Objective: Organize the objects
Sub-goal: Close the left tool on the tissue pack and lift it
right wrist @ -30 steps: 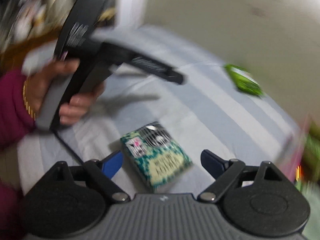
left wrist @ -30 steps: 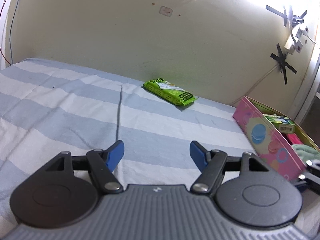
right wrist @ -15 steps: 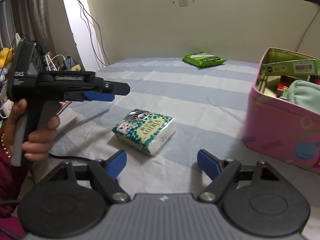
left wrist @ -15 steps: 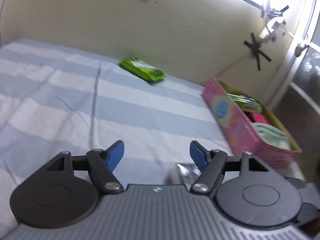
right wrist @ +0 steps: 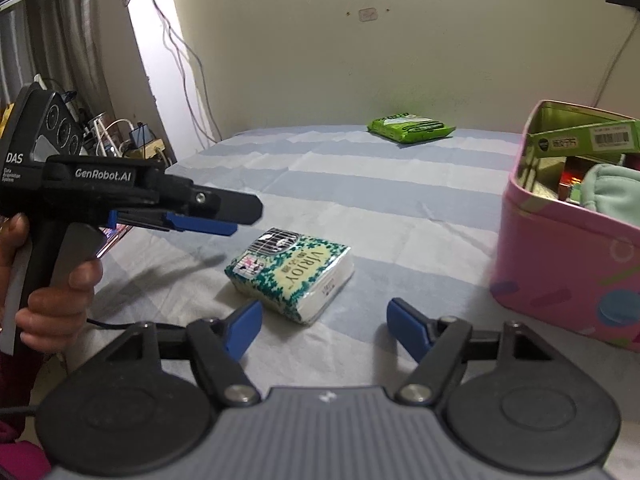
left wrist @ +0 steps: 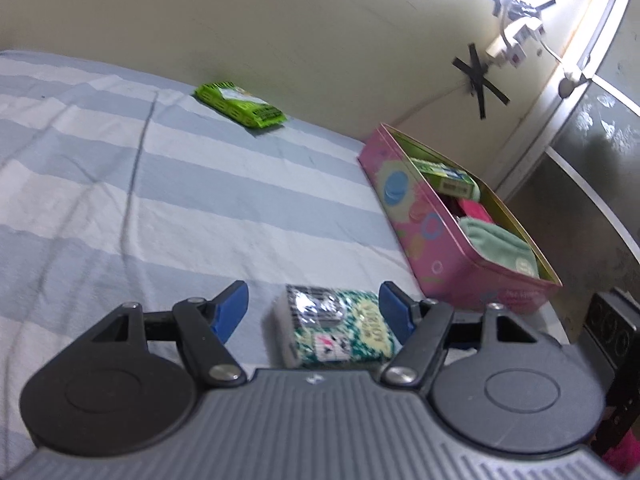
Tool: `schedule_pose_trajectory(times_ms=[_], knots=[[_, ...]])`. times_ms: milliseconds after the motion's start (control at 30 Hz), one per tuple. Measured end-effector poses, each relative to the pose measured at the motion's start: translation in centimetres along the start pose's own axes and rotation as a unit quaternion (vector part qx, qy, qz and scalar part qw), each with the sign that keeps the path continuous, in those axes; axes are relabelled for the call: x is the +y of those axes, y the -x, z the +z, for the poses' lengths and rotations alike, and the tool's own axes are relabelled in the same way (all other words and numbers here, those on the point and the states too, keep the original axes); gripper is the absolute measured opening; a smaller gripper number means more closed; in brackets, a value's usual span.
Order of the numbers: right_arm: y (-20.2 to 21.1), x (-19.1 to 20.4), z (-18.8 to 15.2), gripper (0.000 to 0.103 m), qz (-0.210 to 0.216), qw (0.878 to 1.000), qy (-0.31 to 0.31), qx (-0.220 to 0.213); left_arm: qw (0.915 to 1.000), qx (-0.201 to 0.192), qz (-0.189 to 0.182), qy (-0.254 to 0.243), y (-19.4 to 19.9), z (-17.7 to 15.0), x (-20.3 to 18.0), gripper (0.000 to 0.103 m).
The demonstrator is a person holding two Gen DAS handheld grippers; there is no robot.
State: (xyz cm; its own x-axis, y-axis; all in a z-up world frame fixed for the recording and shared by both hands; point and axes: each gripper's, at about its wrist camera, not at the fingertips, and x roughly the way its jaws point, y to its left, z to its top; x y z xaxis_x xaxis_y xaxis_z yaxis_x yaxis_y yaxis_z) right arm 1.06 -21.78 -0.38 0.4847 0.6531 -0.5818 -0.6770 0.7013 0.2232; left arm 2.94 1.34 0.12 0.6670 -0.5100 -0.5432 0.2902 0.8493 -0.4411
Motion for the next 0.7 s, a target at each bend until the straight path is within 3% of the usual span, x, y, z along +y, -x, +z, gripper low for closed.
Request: schedule_pose_trajectory(times_ms=[233,300,400,700], knots=[[-1.4,1.4,0.2,0.07,0.004,1.0,0.027,0.011,0.9997,0.022,0.005,-0.002,-0.9,-0.8,-0.3,0.071],[-1.8,1.8,0.3,0.063,0.002,0.999,0.037,0.01,0.9993,0.038,0.002,-0.001,-1.8,-1.0,-0.3,0.056],[-2.1,2.0,0.3,0.054,0.003,0.999,0.039,0.008,0.9991,0.037,0.011,-0.019,-2.3,-1.3,-1.2,0.051],[0.5,1.0,-1.0,0.05,-0.013,1.0,0.021,0.0,0.9971,0.054,-0.003,-0.052,-2.9,-1.9,-3.8,0.051]])
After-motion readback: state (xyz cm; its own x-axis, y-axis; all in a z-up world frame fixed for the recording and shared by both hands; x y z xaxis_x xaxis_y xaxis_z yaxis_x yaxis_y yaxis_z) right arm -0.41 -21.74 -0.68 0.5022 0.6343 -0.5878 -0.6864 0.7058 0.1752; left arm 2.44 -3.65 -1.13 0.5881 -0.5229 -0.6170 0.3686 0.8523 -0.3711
